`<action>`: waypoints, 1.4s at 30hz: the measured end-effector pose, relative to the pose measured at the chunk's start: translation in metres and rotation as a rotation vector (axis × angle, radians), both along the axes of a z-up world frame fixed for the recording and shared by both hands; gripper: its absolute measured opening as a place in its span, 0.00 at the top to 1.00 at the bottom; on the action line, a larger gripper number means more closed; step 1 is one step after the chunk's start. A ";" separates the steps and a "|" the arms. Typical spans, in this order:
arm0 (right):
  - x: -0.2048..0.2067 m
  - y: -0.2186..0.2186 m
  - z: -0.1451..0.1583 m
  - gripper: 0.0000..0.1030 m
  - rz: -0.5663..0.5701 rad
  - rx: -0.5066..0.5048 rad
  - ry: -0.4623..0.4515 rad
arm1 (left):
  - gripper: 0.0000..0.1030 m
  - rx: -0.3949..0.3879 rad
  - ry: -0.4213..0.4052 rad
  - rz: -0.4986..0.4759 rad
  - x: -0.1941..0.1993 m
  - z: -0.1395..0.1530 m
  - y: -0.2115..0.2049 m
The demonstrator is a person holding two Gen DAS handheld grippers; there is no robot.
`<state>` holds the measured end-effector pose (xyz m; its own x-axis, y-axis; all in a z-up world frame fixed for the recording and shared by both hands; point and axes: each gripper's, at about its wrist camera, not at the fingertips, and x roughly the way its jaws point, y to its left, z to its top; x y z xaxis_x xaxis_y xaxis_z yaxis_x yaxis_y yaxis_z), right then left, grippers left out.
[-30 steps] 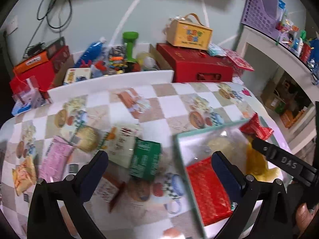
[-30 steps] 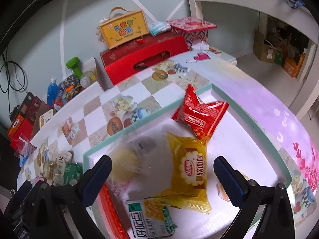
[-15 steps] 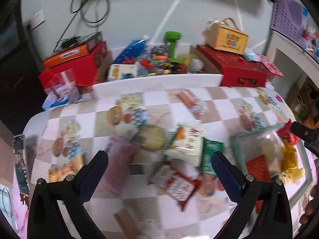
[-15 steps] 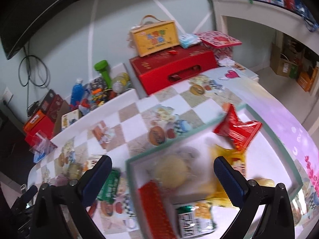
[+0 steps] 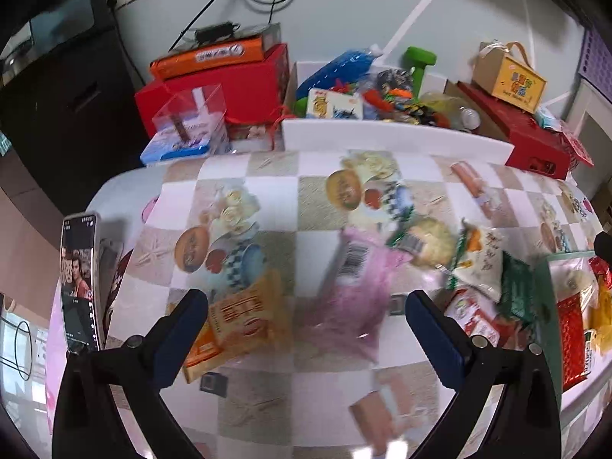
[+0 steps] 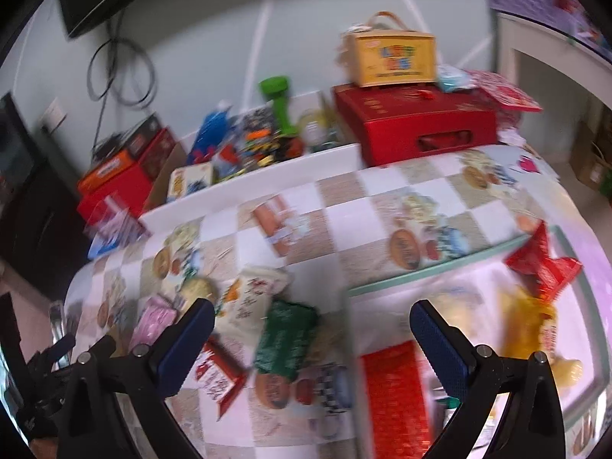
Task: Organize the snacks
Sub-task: 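Reach the left gripper to the yellow-orange chip bag while the right closes on the brown-white biscuit bag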
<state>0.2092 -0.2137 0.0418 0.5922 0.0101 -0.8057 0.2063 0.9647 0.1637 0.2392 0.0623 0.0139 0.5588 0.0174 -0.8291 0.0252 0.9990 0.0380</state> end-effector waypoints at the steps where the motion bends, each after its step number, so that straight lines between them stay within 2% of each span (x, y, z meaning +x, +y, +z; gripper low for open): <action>1: 0.003 0.009 -0.002 0.00 0.029 0.001 0.005 | 0.00 0.005 0.009 0.000 0.001 -0.002 0.005; 6: 0.014 0.043 -0.019 0.00 0.127 0.005 0.050 | 0.00 0.062 0.026 -0.042 0.000 -0.006 0.015; 10: 0.019 0.066 -0.035 0.00 0.187 -0.009 0.088 | 0.00 0.041 0.033 -0.078 -0.001 -0.007 0.027; 14: 0.022 0.082 -0.049 0.00 0.250 0.031 0.111 | 0.00 0.069 0.044 -0.072 0.000 -0.014 0.038; 18: 0.023 0.098 -0.059 0.07 0.306 0.019 0.124 | 0.00 0.033 0.061 -0.095 -0.001 -0.022 0.050; 22: 0.026 0.114 -0.071 0.09 0.364 0.009 0.137 | 0.00 0.018 0.088 -0.114 0.003 -0.031 0.059; 27: 0.027 0.126 -0.084 0.12 0.406 -0.011 0.164 | 0.00 0.013 0.107 -0.160 0.009 -0.040 0.059; 30: 0.028 0.130 -0.091 0.14 0.417 -0.020 0.180 | 0.00 0.070 0.123 -0.185 0.014 -0.048 0.052; 33: 0.029 0.131 -0.097 0.16 0.421 -0.032 0.194 | 0.00 0.106 0.129 -0.187 0.018 -0.052 0.050; 36: 0.029 0.131 -0.100 0.18 0.425 -0.036 0.204 | 0.01 0.097 0.120 -0.163 0.021 -0.054 0.054; 38: 0.029 0.132 -0.103 0.20 0.427 -0.045 0.210 | 0.03 0.073 0.109 -0.141 0.023 -0.053 0.058; 41: 0.029 0.131 -0.104 0.22 0.424 -0.057 0.214 | 0.17 0.032 0.106 -0.116 0.027 -0.054 0.063; 42: 0.028 0.131 -0.104 0.27 0.422 -0.059 0.215 | 0.24 0.021 0.110 -0.111 0.028 -0.055 0.064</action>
